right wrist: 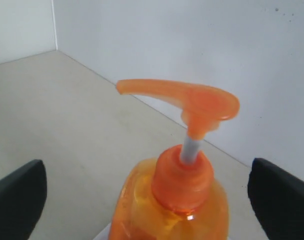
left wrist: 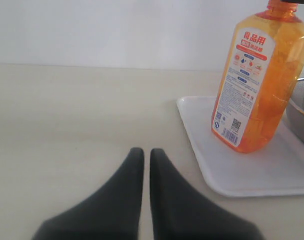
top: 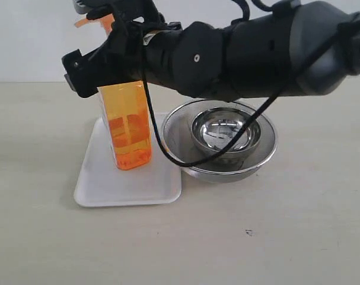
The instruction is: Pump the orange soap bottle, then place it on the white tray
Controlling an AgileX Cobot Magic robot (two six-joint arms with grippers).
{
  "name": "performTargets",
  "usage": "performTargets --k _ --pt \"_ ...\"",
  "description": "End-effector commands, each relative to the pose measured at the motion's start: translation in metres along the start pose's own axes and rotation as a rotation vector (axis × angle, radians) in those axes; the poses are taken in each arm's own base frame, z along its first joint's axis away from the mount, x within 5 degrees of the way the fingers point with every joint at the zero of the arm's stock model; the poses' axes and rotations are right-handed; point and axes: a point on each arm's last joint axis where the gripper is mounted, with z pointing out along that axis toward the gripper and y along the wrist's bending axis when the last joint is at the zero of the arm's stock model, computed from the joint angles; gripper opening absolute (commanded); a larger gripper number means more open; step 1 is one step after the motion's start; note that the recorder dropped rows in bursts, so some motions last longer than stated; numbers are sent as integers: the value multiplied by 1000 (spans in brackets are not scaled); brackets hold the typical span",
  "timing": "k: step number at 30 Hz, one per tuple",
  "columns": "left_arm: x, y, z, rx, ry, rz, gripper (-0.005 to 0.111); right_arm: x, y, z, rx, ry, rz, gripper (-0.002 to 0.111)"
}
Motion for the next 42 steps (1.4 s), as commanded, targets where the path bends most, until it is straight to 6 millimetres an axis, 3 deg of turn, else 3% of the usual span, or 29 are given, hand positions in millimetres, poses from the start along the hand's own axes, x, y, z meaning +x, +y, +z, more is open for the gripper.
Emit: performTargets --k 1,14,31,33,36,41,42 --pt "1 0 0 0 -6 -3 5 -1 -8 -18 60 -41 2 105" --pt "1 0 0 0 -6 -3 5 0 -23 -94 140 -106 29 105" --pt "1 0 0 0 -6 -3 5 -1 -22 -97 113 -103 164 105" --pt "1 0 0 0 -6 -3 5 -1 -22 -97 113 -103 169 101" --pt "1 0 0 0 -6 -3 5 -1 -22 -97 112 -104 171 79" --pt "1 0 0 0 -6 -3 5 -1 -22 -97 112 -104 176 1" --pt "1 0 0 0 -6 -3 5 -1 -22 -97 113 -104 186 1"
